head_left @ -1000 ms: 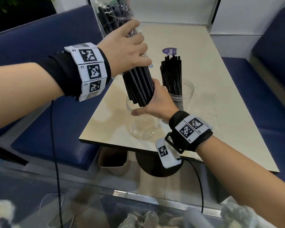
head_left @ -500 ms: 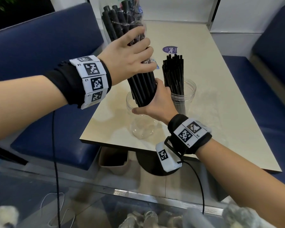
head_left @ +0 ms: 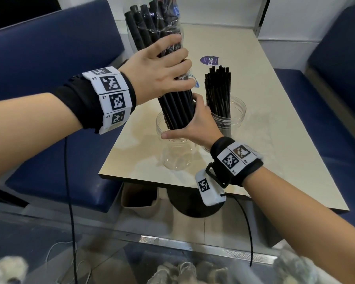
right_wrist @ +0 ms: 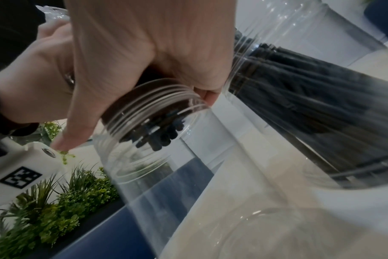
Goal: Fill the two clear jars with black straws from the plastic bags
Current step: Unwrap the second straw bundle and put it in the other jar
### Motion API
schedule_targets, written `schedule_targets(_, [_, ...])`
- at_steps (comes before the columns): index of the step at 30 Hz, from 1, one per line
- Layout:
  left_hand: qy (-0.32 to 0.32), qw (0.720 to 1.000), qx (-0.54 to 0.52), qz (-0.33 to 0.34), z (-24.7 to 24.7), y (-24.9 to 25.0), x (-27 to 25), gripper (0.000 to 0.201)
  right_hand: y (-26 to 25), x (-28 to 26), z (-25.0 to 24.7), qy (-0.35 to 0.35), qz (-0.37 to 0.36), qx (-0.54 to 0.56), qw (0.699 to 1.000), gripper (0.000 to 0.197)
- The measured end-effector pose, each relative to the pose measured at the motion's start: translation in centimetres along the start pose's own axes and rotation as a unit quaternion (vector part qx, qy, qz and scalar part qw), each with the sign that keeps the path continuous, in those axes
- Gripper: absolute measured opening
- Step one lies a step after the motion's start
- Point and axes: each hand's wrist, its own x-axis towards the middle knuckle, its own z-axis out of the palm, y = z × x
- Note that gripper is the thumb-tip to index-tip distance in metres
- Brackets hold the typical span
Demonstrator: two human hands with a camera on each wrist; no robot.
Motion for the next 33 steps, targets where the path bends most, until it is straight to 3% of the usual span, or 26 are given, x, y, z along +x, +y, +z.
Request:
schedule_targets(5, [-0.005, 1.000, -0.002, 0.021, 0.1, 0.4, -0.5, 0.024, -0.4, 0.3, 0.6, 0.008, -0.029, 0.023, 0.999, 0.112])
schedule_targets(9, [-0.018, 0.999, -0.026, 0.043, 0.0, 1.7, -1.0, 0.041, 0.0, 0.0, 0.5, -0.017, -0.027, 0.064, 0.997, 0.073])
schedule_targets(11, [-0.030, 0.998, -0.026, 0.048, 0.3, 2.4, -1.5, 0.039, 0.2, -0.1, 0.5, -0.016, -0.024, 0.080, 0.996, 0.065])
schedule_targets(17, [-0.053, 0.998, -0.022, 0.003, 0.6, 1.2, -3.0, 0.035, 0.3, 0.3, 1.6, 0.014, -0.006, 0.079, 0.997, 0.086])
schedule_targets(23, [-0.064, 0.997, -0.013, 0.034, 0.3, 1.5, -2.6, 0.036, 0.1, 0.0, 1.6, 0.027, -0.029, 0.070, 0.997, 0.076])
schedule_targets(33, [-0.060, 0.997, 0.008, 0.040, 0.4, -0.3, -1.2, 0.036, 0.5, -0.1, 1.1, 0.043, -0.024, 0.069, 0.996, 0.090])
